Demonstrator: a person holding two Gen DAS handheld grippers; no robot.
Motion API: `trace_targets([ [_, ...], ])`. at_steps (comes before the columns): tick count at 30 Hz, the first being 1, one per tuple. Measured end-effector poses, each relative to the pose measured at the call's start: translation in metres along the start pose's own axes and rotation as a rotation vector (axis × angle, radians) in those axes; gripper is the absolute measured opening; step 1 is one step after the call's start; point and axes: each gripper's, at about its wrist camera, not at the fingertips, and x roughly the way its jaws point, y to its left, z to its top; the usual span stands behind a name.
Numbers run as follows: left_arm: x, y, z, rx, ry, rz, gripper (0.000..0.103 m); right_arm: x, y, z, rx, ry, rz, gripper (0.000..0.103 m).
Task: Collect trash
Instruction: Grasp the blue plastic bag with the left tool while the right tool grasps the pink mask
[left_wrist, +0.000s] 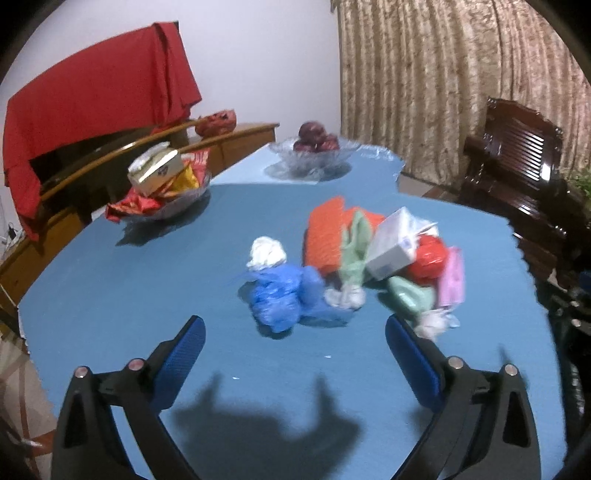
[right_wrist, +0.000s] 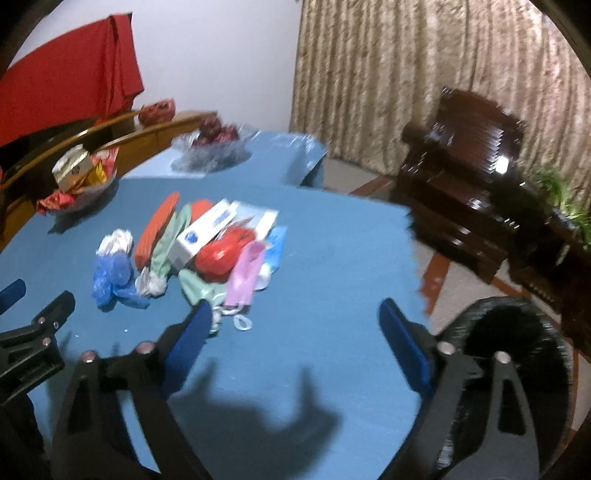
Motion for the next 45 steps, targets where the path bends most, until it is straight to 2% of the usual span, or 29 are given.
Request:
trace_targets([
  [5, 0.033, 0.009, -0.006, 0.03, 0.034, 0.0, 0.095, 0.045, 0.028, -0.006, -0.011, 0.078, 0.028, 0.079],
  [9, 0.049, 0.011, -0.007, 0.055, 0.038, 0.006, 0.095, 0.065, 0.035, -0.009, -0.021, 0.096, 0.023, 0.078],
  [17, 0.083, 0.016, 0.006, 0.031, 0.057, -0.005, 0.082, 0.089, 0.024, 0.002, -0.007, 0.093, -0.014, 0.078],
  [20, 0.096, 0.015, 0.011, 0.037, 0.068, -0.01, 0.072, 0.095, 0.022, 0.003, -0.006, 0.093, -0.015, 0.078],
  [22, 0.108, 0.017, 0.011, 0.028, 0.093, -0.038, 0.061, 0.098, 0.021, 0.003, -0.01, 0.096, -0.011, 0.078],
  [24, 0.116, 0.02, 0.01, 0.018, 0.121, -0.073, 0.037, 0.1, 0.022, 0.004, -0.018, 0.095, -0.008, 0.078],
  [25, 0.12, 0.021, 0.009, 0.011, 0.134, -0.092, 0.029, 0.1, 0.022, 0.005, -0.019, 0.092, -0.006, 0.077],
  [28, 0.118, 0.021, 0.005, 0.009, 0.115, -0.101, 0.017, 0.103, 0.019, 0.007, -0.018, 0.09, 0.004, 0.069],
  [31, 0.111, 0.023, 0.003, 0.003, 0.097, -0.1, 0.01, 0.11, 0.017, 0.008, -0.004, 0.11, 0.026, 0.059],
  [33, 0.104, 0.023, 0.003, -0.003, 0.082, -0.102, 0.009, 0.114, 0.017, 0.01, -0.003, 0.116, 0.034, 0.054],
  [39, 0.08, 0.011, 0.004, 0.025, 0.035, -0.122, 0.007, 0.129, 0.02, 0.011, -0.006, 0.162, 0.102, 0.028],
  [41, 0.072, 0.005, 0.003, 0.037, 0.023, -0.13, 0.007, 0.131, 0.022, 0.01, -0.012, 0.177, 0.14, 0.006],
  [45, 0.053, -0.006, 0.003, 0.057, -0.003, -0.158, 0.007, 0.118, 0.018, 0.011, 0.001, 0.156, 0.172, 0.002],
])
